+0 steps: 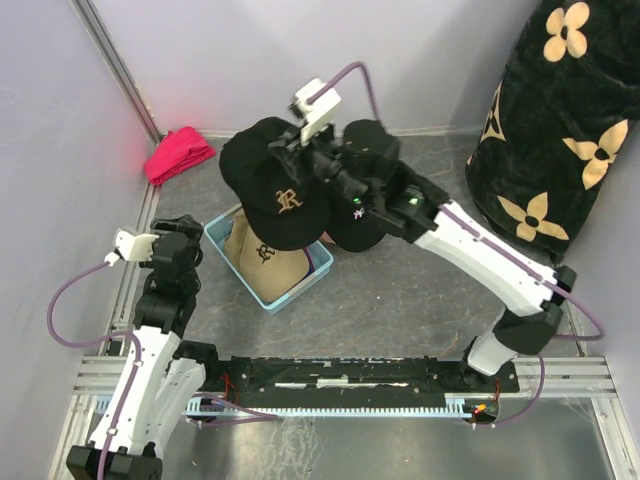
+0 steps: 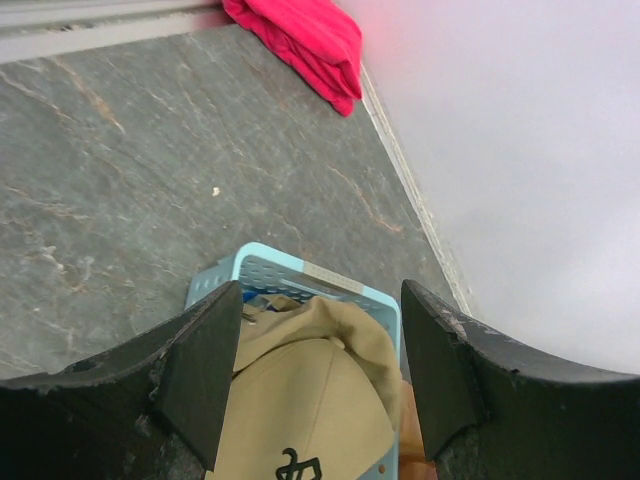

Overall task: Stack the hats
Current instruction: Pick up the hat from the bin, then stack the hat on the hat.

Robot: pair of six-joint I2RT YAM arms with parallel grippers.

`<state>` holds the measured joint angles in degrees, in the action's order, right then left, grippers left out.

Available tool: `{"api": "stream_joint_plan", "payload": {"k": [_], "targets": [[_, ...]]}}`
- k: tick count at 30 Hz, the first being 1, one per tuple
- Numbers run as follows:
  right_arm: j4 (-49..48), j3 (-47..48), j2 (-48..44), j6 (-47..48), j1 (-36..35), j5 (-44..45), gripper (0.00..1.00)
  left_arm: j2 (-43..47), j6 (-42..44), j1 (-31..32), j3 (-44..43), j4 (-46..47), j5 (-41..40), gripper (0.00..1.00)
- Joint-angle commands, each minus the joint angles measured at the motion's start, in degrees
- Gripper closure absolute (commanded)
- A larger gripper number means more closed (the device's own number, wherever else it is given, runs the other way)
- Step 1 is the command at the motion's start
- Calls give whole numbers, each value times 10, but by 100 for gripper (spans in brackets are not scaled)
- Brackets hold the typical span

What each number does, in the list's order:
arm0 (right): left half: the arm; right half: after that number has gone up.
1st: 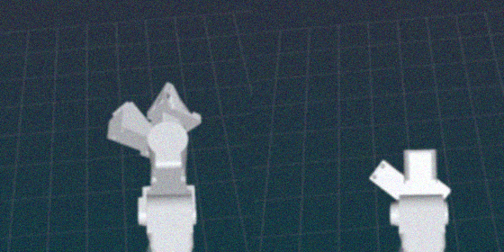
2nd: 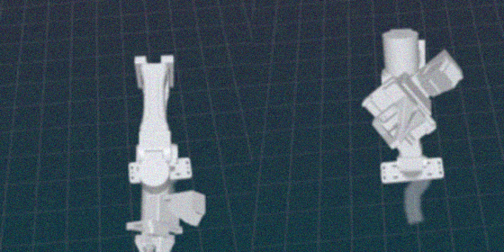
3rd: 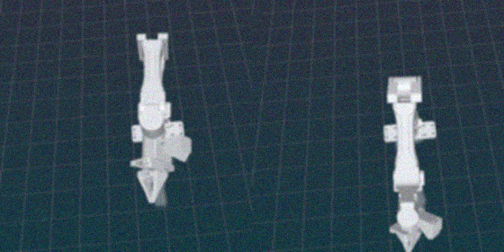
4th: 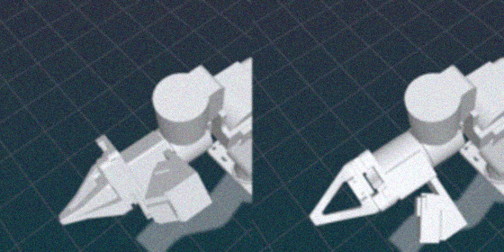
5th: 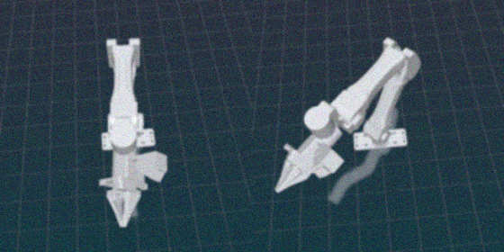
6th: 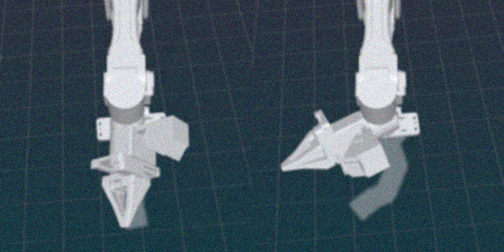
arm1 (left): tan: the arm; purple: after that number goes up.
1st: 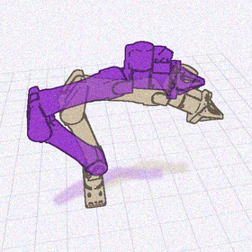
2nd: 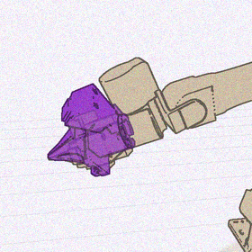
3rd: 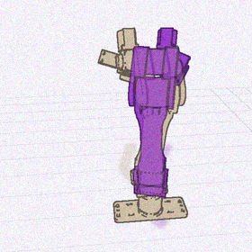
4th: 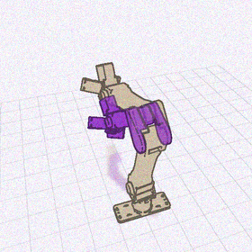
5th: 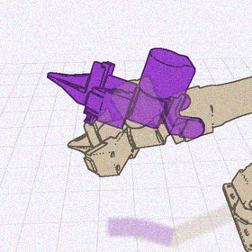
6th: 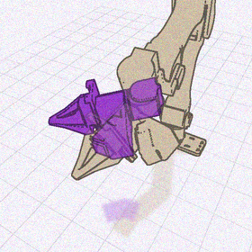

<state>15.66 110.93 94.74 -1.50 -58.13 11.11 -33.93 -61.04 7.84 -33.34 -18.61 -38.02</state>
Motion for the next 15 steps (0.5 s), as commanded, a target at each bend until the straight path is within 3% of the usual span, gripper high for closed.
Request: {"api": "stream_joint_plan", "payload": {"k": [1,7,15], "targets": [[-12,-25,-74,-23,55,-40,81,-36,34,-3,-36,61,55,29],[-32,-97,-117,-93,174,-168,81,-92,49,-2,-53,130,146,31],[-123,-144,-79,-186,292,-337,82,-187,75,-2,-91,224,276,34]]}}
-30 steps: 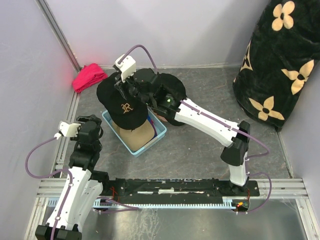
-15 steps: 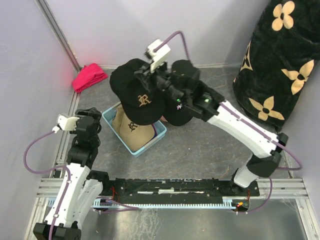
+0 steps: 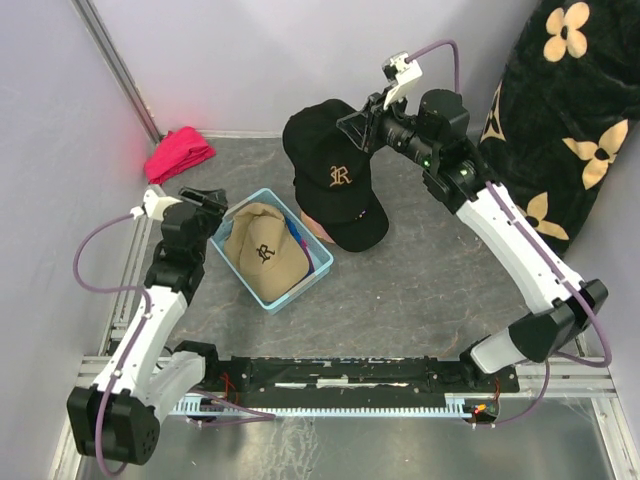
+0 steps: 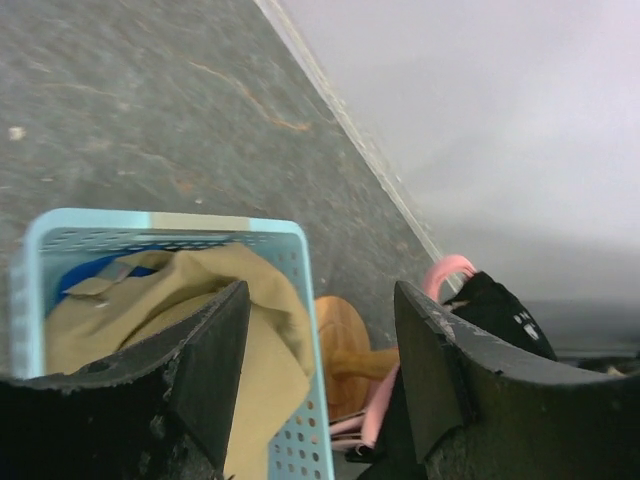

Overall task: Stack the hats
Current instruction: Stack the hat on the hat.

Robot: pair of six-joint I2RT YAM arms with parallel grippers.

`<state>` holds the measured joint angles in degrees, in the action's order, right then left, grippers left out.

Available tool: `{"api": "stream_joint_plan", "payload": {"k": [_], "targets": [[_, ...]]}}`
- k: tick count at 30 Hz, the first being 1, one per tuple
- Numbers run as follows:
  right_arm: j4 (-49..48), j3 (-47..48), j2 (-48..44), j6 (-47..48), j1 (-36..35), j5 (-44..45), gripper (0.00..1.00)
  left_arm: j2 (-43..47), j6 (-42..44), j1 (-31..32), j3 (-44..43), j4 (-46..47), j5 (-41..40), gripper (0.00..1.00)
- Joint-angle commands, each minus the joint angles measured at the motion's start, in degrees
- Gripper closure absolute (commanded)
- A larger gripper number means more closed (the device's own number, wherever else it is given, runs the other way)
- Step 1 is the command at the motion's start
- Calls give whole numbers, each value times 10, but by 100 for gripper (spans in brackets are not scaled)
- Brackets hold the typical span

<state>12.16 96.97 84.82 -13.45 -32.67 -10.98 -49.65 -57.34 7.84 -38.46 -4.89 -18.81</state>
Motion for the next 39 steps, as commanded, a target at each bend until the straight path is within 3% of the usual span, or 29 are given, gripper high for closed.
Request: {"api": "stream_joint_plan", "payload": {"k": [1,5,12,23,39], "targets": [[-99,-4,30,-84,49,-146,82,-47,41,-1,-43,96,99,34],[-114,8,70,-113,85,-210,82,-89,40,-1,-49,147,156,35],[-49,43,99,-71,103,-261,82,-162,39,14,-79,211,243,36],[-2,56,126,-36,137,-336,82,-228,49,62,-123,259,292,36],[42,85,202,-6,144,-426,79,-283,4,76,-129,335,324,35]]}}
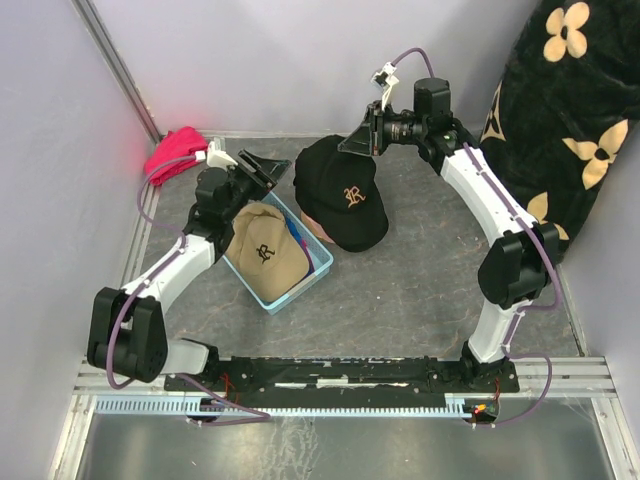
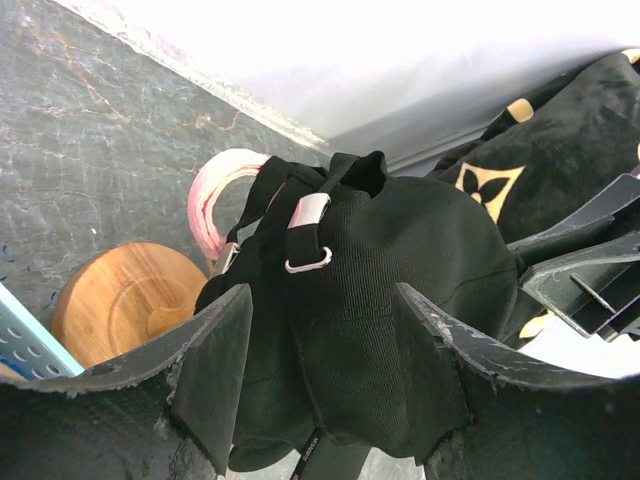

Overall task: Stack the hats
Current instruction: Stack the hat on the hat.

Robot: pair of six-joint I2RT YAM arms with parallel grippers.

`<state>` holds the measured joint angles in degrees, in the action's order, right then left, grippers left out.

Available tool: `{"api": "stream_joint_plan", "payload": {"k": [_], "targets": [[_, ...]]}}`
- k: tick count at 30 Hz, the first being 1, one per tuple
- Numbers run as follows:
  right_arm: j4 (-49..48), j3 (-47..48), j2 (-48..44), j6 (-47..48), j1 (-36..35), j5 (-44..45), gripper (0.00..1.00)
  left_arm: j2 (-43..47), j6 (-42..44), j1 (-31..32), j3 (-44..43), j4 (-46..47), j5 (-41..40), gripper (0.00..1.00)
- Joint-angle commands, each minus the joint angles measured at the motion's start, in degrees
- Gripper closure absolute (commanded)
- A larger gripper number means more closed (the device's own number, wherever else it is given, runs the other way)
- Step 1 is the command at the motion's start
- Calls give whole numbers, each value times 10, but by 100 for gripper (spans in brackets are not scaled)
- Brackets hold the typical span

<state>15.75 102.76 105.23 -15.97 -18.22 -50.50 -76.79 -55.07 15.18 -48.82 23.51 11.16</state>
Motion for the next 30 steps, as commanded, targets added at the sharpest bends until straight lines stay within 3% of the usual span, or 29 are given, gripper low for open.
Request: {"api": "stream_joint_plan", "payload": {"k": [1,15,26,30], "targets": [[14,28,-2,26,0,-29,79,-14,-21,3,-25,55,27,34],[111,22,8,88,-5,51,70,-42,-31,6,-45,81,43,34],[110,14,5,86,-18,80,55,-82,-8,7,-89,64,58,32],[111,14,4,86,-20,86,54,-99,-2,8,-108,56,66,32]]}}
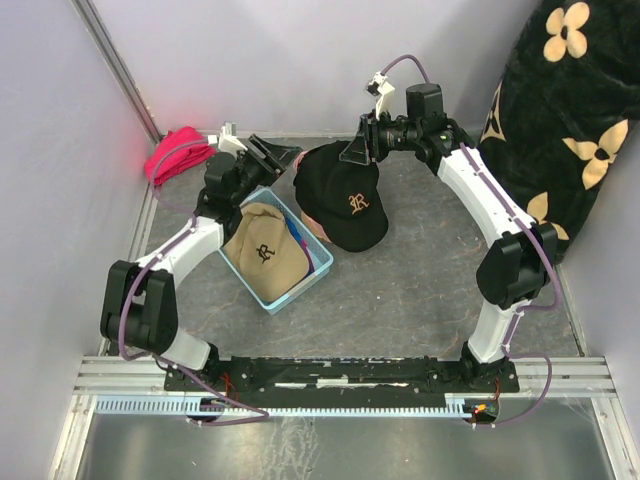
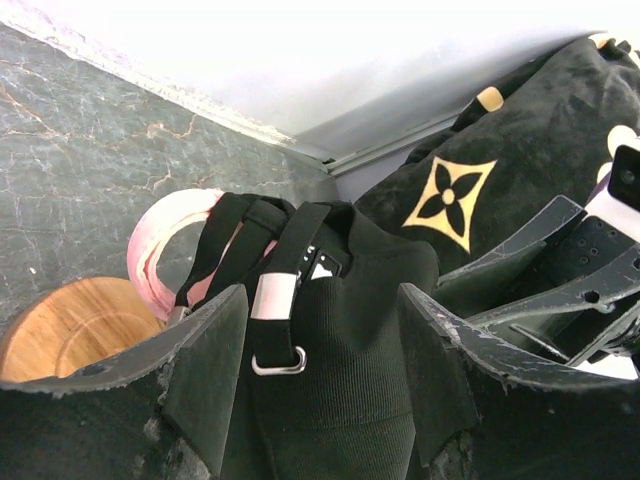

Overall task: Stack the hats
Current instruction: Stack the hat on the hat.

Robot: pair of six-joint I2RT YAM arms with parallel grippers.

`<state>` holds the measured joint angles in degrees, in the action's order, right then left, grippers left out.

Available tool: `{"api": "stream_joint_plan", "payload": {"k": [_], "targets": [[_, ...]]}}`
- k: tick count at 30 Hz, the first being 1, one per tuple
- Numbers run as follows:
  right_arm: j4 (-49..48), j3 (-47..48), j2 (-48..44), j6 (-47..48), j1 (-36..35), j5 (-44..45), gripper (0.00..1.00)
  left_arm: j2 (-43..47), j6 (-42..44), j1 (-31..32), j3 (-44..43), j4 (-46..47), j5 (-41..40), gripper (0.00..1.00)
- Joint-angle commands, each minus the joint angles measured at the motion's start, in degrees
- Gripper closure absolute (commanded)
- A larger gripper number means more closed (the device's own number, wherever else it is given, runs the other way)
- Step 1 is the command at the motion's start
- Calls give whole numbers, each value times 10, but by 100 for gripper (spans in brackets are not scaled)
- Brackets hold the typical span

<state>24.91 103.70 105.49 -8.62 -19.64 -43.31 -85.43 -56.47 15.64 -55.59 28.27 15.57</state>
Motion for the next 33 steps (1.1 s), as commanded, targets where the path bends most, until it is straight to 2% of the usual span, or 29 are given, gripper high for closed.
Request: {"api": "stream_joint_plan", "payload": {"k": [1,11,17,25,33], "targets": [[18,2,-1,12,-6,17,54,-16,14,3,-45,6,22,31],[27,9,-5,16,-8,19,54,-87,56,-3,-163,-93,30,32],[34,13,-4,20,-9,21,54,-136,106,-2,-240,-179,57,37],[42,21,1,26,-11,23,54,-176,175,-3,-289,-237,118,40],[53,29,4,31,-13,25,54,-190,193,-2,-298,-232,157,41]]}}
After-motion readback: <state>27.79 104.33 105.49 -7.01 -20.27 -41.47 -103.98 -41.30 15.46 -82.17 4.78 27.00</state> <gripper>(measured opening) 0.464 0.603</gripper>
